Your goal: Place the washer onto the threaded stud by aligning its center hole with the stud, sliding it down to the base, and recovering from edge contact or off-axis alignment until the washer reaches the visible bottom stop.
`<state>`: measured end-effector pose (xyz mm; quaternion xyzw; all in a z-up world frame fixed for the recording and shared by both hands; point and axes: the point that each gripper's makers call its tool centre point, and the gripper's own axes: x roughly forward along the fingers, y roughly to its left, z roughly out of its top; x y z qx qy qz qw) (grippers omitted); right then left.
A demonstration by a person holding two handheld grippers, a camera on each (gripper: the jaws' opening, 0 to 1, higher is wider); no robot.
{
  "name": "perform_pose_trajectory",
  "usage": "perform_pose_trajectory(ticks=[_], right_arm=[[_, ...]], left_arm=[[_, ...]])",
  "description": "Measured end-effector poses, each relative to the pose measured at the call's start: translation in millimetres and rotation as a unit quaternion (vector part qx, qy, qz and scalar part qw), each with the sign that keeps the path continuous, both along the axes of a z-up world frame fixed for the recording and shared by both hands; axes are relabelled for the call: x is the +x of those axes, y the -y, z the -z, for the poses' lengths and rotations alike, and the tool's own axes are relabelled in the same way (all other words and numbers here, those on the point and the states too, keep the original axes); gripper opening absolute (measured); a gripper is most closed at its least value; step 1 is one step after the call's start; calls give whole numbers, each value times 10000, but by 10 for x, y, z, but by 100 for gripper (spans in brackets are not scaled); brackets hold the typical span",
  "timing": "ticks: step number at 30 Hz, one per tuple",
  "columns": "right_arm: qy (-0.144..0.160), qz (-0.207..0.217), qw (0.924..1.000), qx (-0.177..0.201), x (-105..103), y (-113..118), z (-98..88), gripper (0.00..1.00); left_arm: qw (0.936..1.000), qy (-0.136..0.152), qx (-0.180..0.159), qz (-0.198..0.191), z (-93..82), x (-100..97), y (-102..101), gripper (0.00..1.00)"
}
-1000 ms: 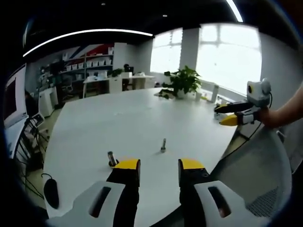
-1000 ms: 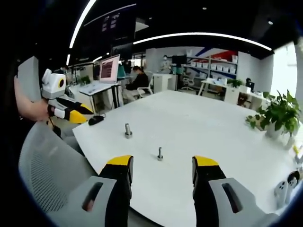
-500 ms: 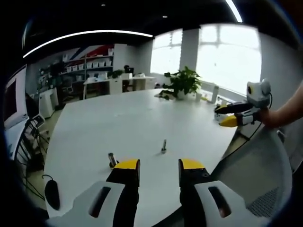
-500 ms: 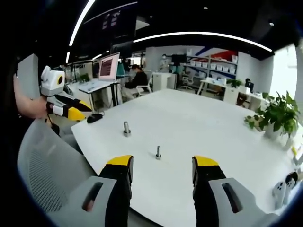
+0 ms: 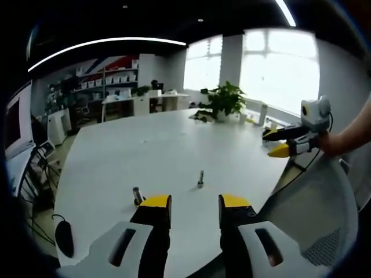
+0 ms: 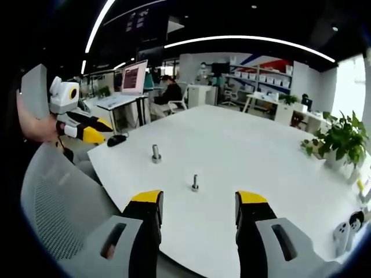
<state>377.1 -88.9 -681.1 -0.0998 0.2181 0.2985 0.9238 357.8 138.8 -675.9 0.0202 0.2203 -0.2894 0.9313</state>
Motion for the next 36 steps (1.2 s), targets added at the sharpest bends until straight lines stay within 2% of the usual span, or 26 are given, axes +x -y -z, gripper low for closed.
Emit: perform_pose_trajectory(ticks=[11, 15, 27, 30, 36], right_arm=[[-160, -45, 9997, -193, -15, -6, 91, 51], [-242, -52, 9993, -270, -19, 2, 132, 51], [-219, -35, 9994, -254, -38, 17, 126, 50], [-130, 30, 9996, -231, -34, 29, 79, 50], [-230, 83, 9994, -227, -11, 67, 114, 50]], left_arm=[[9998, -27, -116, -132, -4, 18, -51, 31], [10000, -10, -41, -88, 0, 6, -27, 30], [9999, 5, 56, -113, 13, 6, -50, 30], [9999, 22, 50, -114, 10, 10, -51, 30], [9999, 44, 145, -64, 9, 22, -18, 29]])
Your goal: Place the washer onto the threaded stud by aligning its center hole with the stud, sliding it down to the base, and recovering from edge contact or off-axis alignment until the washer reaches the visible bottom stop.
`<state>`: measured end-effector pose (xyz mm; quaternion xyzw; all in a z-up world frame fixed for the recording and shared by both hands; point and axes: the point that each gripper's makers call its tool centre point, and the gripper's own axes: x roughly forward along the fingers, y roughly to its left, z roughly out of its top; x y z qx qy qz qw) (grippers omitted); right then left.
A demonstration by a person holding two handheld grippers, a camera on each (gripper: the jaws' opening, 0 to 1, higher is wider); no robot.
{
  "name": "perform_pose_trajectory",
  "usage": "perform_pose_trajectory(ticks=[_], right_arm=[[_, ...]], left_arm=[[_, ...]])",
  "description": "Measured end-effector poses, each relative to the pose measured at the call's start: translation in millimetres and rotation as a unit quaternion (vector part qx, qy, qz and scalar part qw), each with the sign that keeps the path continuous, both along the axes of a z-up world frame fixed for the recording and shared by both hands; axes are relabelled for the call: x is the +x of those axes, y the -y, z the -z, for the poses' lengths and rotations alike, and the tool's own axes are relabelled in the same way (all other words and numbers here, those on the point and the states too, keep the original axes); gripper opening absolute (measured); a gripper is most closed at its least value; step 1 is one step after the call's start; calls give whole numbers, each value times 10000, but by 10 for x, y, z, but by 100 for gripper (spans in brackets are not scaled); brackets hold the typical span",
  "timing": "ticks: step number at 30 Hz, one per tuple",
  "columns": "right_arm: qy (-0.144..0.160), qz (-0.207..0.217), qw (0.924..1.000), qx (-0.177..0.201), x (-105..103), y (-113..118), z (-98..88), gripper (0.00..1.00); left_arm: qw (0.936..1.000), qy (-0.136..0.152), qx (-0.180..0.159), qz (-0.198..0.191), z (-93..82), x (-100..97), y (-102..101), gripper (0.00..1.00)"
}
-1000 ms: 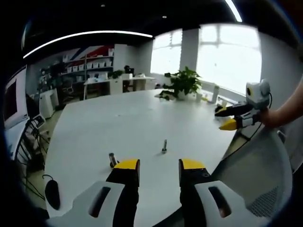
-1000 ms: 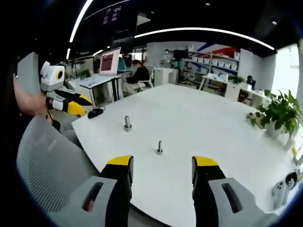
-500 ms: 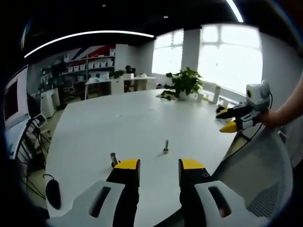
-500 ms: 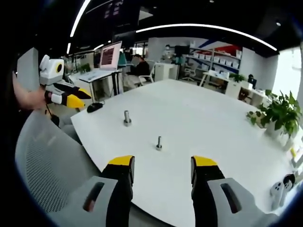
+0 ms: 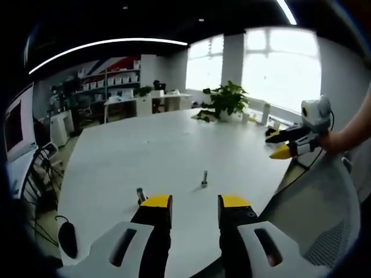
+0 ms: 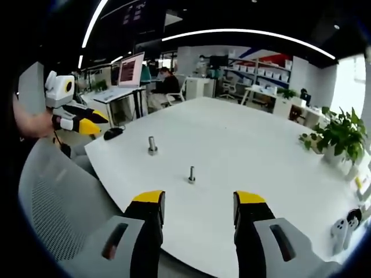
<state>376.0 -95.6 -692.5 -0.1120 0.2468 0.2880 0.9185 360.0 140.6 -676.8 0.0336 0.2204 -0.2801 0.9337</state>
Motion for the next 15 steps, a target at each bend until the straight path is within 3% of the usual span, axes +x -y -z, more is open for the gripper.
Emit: perform_pose_trajectory(ticks=[15], right_arm=[[113, -77, 9999, -64, -12, -35, -35, 49]], left_arm=[[10000, -15, -39, -80, 0, -4, -44, 29]])
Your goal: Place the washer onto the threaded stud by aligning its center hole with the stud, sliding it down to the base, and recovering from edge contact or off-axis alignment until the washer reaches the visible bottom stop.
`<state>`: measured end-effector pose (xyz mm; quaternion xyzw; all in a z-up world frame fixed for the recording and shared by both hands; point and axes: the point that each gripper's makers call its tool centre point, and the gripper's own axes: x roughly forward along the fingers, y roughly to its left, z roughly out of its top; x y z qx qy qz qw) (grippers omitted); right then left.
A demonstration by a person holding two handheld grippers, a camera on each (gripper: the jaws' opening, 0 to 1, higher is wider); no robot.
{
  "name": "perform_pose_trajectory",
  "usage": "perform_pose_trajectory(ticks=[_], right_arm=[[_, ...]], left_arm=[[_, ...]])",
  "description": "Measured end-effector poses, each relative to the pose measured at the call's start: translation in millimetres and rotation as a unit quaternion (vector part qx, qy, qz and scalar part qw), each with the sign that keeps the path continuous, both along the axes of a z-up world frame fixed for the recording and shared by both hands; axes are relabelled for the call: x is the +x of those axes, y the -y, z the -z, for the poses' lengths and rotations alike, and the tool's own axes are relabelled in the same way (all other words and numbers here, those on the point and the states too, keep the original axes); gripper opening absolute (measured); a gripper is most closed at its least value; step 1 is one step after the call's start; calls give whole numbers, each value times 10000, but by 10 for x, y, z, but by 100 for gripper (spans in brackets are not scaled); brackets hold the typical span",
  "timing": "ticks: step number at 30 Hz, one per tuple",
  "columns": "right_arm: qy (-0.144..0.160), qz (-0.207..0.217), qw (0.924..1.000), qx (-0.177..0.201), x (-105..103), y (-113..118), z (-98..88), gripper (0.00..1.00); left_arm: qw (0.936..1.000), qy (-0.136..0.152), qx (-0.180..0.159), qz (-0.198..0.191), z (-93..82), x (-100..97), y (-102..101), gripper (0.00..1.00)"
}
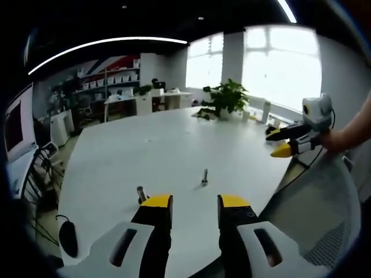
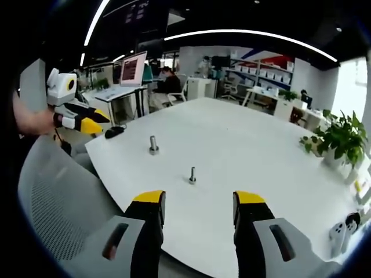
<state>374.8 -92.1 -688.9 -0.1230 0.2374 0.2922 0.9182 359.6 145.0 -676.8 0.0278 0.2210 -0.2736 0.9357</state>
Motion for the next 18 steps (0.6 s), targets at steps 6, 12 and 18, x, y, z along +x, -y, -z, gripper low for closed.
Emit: perform_pose_trajectory(ticks=[6, 12, 18], right_arm=[[-15, 66, 10000, -17, 22, 51, 21, 49], [-62, 19, 10000, -10, 15, 61, 55, 49], [130, 81, 9998, 104, 18, 70, -43, 49]], left_arm=[[9998, -2, -89, -168, -15, 9, -68, 29], [9998, -10, -66, -180, -8, 9, -66, 29], [9998, -56, -26, -199, 27, -3, -77, 29]])
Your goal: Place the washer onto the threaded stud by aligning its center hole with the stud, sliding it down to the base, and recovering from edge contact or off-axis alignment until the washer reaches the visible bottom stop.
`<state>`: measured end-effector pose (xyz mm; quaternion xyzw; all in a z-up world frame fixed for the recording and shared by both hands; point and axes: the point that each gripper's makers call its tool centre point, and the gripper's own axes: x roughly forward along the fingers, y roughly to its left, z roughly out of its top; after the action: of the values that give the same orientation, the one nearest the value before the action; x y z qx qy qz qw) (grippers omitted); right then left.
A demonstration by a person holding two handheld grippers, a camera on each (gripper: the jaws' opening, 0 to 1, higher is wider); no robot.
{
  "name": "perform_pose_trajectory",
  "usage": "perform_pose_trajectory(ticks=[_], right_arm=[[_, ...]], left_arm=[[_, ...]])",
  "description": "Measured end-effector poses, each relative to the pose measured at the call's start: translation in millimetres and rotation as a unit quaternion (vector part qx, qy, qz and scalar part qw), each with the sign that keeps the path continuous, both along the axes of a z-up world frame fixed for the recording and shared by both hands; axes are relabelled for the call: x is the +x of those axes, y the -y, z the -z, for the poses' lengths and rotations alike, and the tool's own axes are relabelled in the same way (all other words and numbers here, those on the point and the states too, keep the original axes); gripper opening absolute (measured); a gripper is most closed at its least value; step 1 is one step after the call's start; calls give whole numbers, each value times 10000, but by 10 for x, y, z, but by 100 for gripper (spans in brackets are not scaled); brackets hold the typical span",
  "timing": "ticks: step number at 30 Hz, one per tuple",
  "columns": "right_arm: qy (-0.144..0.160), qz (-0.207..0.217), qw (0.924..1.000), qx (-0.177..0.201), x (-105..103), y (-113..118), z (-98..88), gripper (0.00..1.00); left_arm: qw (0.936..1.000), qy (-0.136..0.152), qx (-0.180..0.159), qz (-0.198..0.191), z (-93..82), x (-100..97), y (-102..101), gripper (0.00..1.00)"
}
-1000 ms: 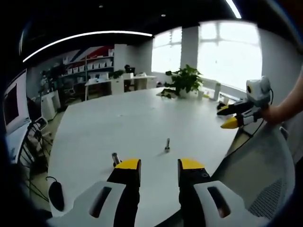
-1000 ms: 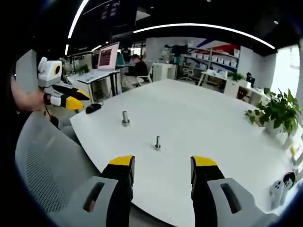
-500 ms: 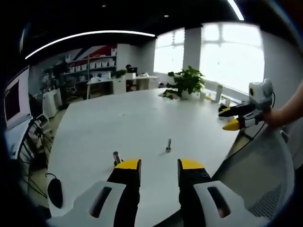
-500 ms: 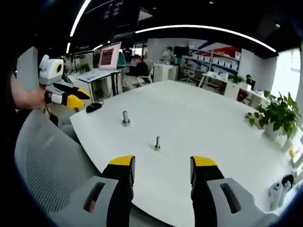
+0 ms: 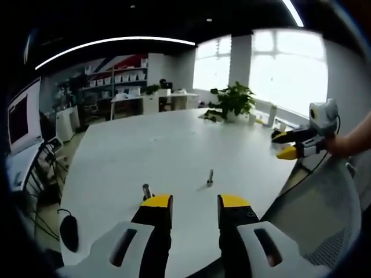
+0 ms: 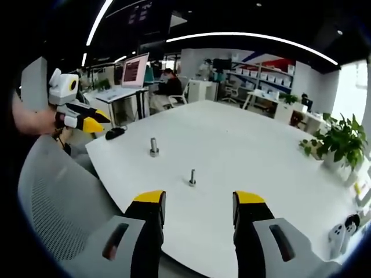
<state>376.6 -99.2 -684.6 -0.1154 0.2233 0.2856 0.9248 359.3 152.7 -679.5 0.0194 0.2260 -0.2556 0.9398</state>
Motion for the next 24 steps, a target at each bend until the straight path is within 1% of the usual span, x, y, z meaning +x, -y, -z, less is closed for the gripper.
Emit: perform_pose_trajectory(ticks=[4, 6, 9, 13, 16, 19, 24], right_arm=[[23, 153, 9998, 83, 52, 56, -31, 49], [-28, 186, 9998, 114, 54, 66, -13, 49], [-54, 160, 9998, 71, 31, 46, 6, 49], [-19, 78, 9999, -64, 30, 22, 16, 49], [-27, 70, 10000, -56, 50, 52, 34, 49], [-40, 84, 10000, 3, 50, 60, 34, 49], [-75, 142, 9999, 33, 61, 77, 46, 48]], left_arm=[[9999, -2, 79, 65, 8, 6, 24, 28], [9999, -17, 60, 83, 8, 5, 31, 28], [9998, -80, 52, 160, 30, -18, 61, 28], [9998, -53, 27, 214, 14, -28, 82, 28], [9998, -36, -68, 184, -8, -2, 73, 28], [9998, -80, -75, 148, 4, -6, 58, 28], [9998, -98, 11, 148, 28, -19, 48, 28]])
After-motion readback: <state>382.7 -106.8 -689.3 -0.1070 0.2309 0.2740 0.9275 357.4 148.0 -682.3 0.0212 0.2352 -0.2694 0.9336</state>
